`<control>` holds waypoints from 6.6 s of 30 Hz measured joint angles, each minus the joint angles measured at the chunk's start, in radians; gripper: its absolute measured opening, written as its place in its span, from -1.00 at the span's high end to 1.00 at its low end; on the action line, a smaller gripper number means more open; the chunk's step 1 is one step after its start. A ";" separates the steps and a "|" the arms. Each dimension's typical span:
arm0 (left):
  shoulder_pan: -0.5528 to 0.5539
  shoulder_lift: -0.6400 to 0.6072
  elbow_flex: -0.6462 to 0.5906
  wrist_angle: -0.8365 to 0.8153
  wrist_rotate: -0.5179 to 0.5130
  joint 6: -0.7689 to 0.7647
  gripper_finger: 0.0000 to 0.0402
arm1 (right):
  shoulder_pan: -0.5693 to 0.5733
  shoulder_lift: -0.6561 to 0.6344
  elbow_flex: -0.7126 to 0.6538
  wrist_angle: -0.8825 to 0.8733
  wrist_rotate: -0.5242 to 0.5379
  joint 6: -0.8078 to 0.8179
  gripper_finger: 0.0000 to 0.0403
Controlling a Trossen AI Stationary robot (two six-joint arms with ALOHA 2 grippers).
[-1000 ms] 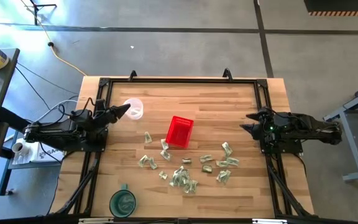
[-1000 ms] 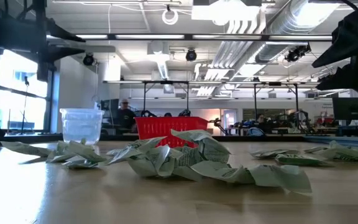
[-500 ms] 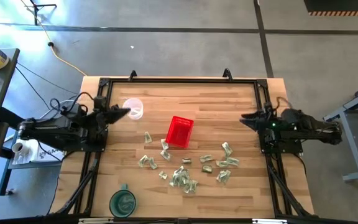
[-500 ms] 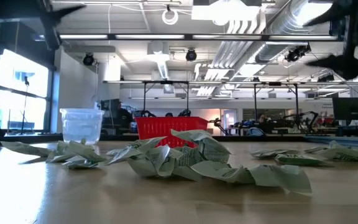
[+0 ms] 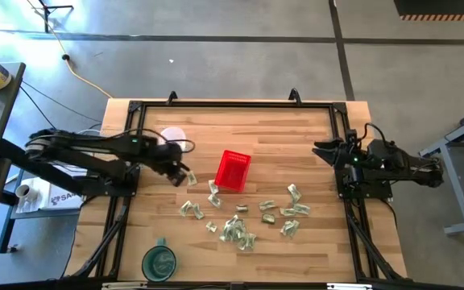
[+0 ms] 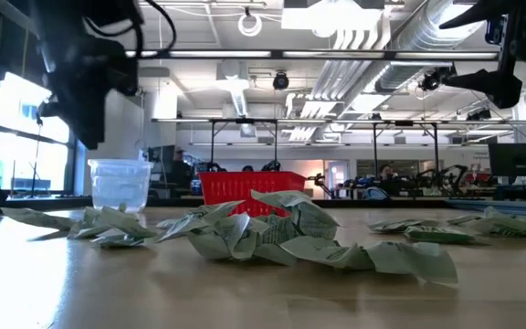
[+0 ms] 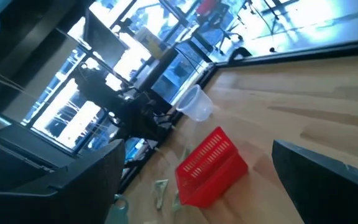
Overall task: Pick and place Stevia / Truvia into bins
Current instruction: Put the stevia packet into the red basket
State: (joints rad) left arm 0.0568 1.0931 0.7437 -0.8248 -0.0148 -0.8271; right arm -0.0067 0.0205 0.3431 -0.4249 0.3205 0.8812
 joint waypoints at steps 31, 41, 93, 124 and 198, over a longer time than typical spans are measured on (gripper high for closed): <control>0.060 0.472 0.005 0.222 -0.036 -0.147 0.19 | 0.000 0.052 0.000 -0.071 0.044 0.038 -0.96; 0.061 0.472 0.048 0.233 -0.092 -0.084 0.89 | 0.000 0.052 0.000 -0.100 0.047 0.056 -0.96; -0.091 0.474 0.419 0.048 -0.050 0.246 0.02 | 0.068 1.079 0.111 -0.055 -0.317 0.471 -0.92; -0.229 0.094 0.161 0.014 -0.236 0.018 0.27 | 0.107 1.529 0.378 -0.259 -0.309 0.419 -0.30; -0.395 -0.134 0.163 -0.029 -0.267 0.289 0.27 | 0.582 1.845 1.082 -0.822 -0.238 0.494 -0.48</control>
State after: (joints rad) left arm -0.3378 0.9593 0.9066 -0.8537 -0.2817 -0.5383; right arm 0.5757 1.8653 1.4254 -1.2470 0.0822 1.3752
